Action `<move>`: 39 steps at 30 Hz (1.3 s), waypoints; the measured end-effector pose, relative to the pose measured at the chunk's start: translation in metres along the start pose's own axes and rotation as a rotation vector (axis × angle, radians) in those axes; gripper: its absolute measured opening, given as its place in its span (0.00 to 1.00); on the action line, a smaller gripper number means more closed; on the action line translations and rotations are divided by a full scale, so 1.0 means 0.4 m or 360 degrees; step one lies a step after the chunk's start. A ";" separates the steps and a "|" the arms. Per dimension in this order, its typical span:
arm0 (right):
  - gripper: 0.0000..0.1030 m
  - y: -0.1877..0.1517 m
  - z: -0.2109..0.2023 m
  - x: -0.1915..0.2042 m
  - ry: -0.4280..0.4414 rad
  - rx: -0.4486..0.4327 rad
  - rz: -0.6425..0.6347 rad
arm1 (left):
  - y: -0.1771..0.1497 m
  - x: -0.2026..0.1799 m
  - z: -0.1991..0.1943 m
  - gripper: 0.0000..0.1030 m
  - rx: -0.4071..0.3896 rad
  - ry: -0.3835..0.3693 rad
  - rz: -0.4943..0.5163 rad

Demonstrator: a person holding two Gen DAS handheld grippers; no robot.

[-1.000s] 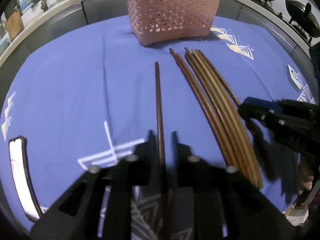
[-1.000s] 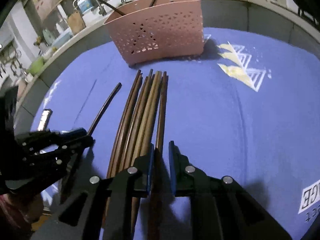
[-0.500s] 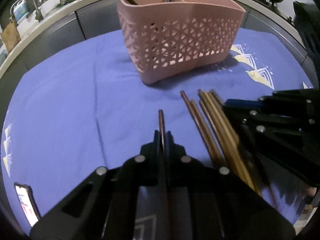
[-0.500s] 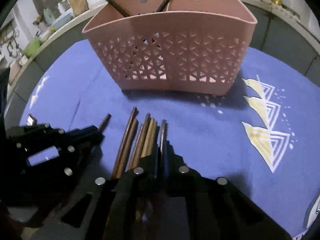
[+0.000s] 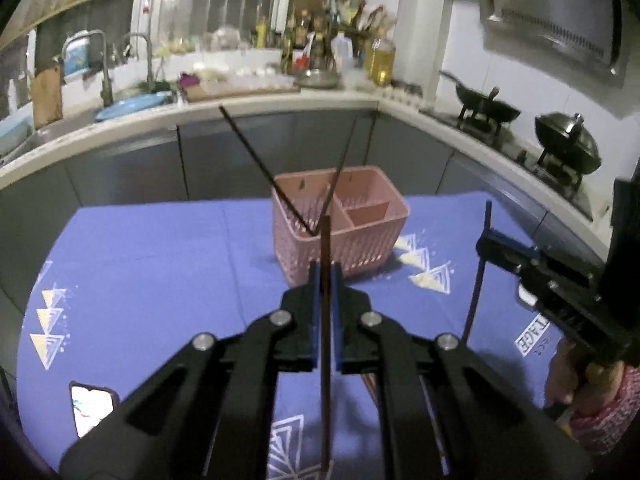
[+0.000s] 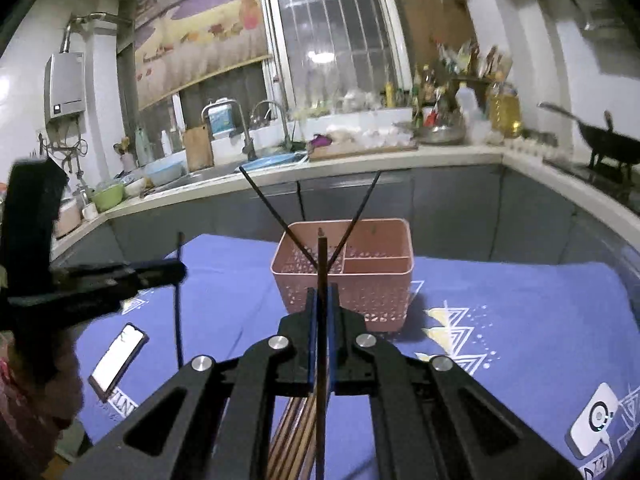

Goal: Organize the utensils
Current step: 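Lift both held chopsticks and carry them above the pink basket, then lower the chopsticks into the basket and open both grippers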

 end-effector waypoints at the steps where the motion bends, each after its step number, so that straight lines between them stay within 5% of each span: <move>1: 0.05 -0.006 0.008 0.004 -0.0024 0.0006 -0.0005 | 0.003 -0.005 0.003 0.04 -0.0002 0.0016 0.0022; 6: 0.05 0.019 0.017 -0.017 -0.0036 0.0028 0.0049 | 0.002 -0.021 0.032 0.04 0.0096 0.0023 0.0081; 12: 0.05 0.207 -0.044 -0.004 0.0061 -0.0219 0.0024 | 0.160 -0.007 -0.077 0.04 -0.0142 -0.0044 0.0039; 21: 0.05 0.474 0.038 -0.035 -0.0008 -0.0530 0.0017 | 0.424 -0.027 -0.105 0.04 -0.0451 0.0085 -0.0019; 28: 0.05 0.443 0.204 -0.098 -0.0105 -0.0458 0.0032 | 0.426 -0.040 0.084 0.04 -0.0284 0.0175 0.0023; 34: 0.05 0.325 0.342 -0.165 -0.0052 -0.0106 0.0215 | 0.348 -0.032 0.237 0.06 -0.0005 0.0176 0.0033; 35: 0.06 0.311 0.352 -0.173 -0.0048 -0.0061 0.0261 | 0.334 -0.030 0.257 0.10 0.0048 0.0183 0.0033; 37: 0.08 0.295 0.354 -0.184 -0.0031 -0.0026 0.0354 | 0.317 -0.022 0.282 0.51 0.0123 0.0215 0.0018; 39: 0.12 0.293 0.333 -0.184 0.0017 -0.0040 0.0436 | 0.313 -0.001 0.258 0.56 0.0058 0.0271 -0.0045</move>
Point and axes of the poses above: each gripper's, at about its wrist camera, not at the fingertips, and z roughly the way its jaws point, x to its left, y to its top, the point moved 3 cm from there along z, roughly the way its jaws point, and after that the axes turned 14 degrees about y, right-handed, at the moved point
